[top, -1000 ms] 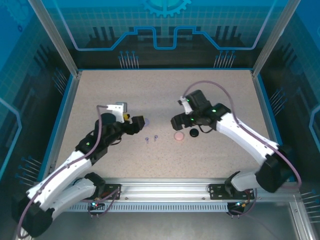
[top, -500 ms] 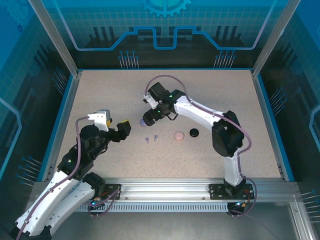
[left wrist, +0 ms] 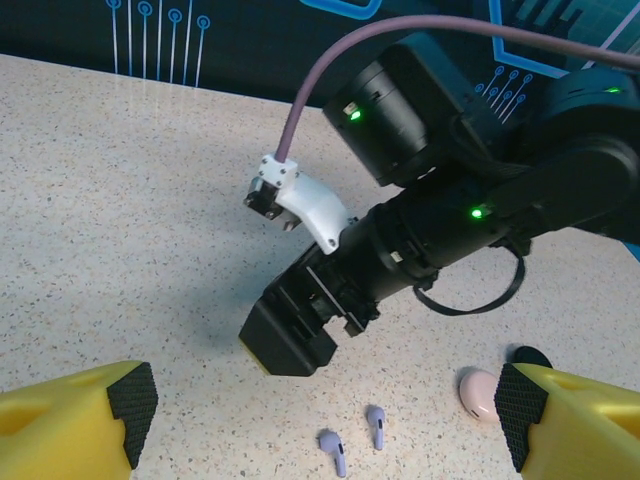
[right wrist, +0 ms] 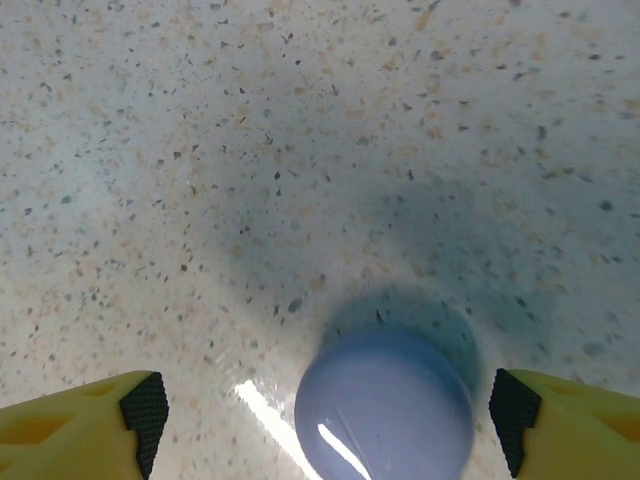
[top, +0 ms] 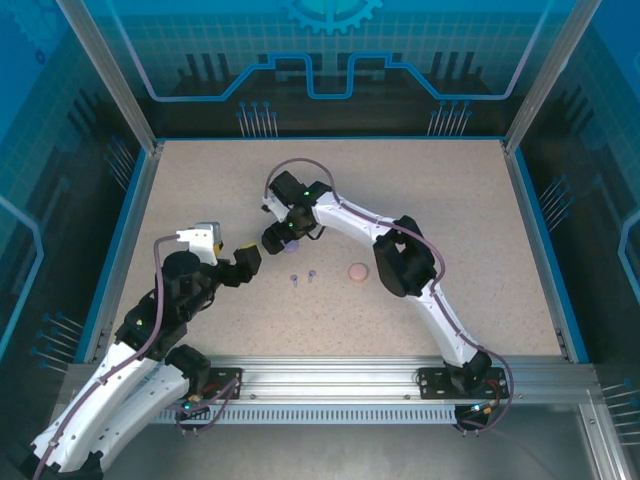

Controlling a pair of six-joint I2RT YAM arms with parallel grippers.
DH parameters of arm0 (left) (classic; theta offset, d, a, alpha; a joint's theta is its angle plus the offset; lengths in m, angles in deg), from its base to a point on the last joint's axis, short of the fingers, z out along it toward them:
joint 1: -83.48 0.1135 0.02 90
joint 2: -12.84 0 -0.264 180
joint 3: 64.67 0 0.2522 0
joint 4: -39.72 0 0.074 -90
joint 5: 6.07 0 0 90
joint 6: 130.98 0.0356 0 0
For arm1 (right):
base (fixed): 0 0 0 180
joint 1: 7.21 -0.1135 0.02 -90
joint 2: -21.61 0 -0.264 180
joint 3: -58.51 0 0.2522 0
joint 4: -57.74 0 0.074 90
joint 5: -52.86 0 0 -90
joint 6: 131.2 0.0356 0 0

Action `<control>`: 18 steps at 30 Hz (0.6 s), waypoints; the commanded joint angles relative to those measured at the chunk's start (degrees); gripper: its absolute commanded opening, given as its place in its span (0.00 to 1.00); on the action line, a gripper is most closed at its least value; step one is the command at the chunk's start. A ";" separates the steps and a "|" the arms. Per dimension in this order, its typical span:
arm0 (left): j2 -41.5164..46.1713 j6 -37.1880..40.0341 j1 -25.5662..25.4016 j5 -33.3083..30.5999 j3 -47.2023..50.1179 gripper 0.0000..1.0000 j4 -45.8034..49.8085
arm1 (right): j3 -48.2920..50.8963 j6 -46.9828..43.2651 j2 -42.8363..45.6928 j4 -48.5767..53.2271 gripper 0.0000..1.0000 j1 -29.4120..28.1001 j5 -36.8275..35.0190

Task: Insert the wireless bluetooth earbuds into the charging case

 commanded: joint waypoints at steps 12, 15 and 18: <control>0.49 1.14 0.61 -1.25 1.01 0.90 0.43 | 0.71 0.14 0.76 3.57 0.79 -1.75 3.43; 0.38 1.14 0.64 -1.24 1.10 0.90 0.38 | 3.34 -0.06 3.01 3.31 0.78 -2.14 3.85; 0.37 1.22 0.59 -1.30 0.98 0.90 0.30 | 5.91 -0.29 5.04 2.89 0.78 -2.63 4.03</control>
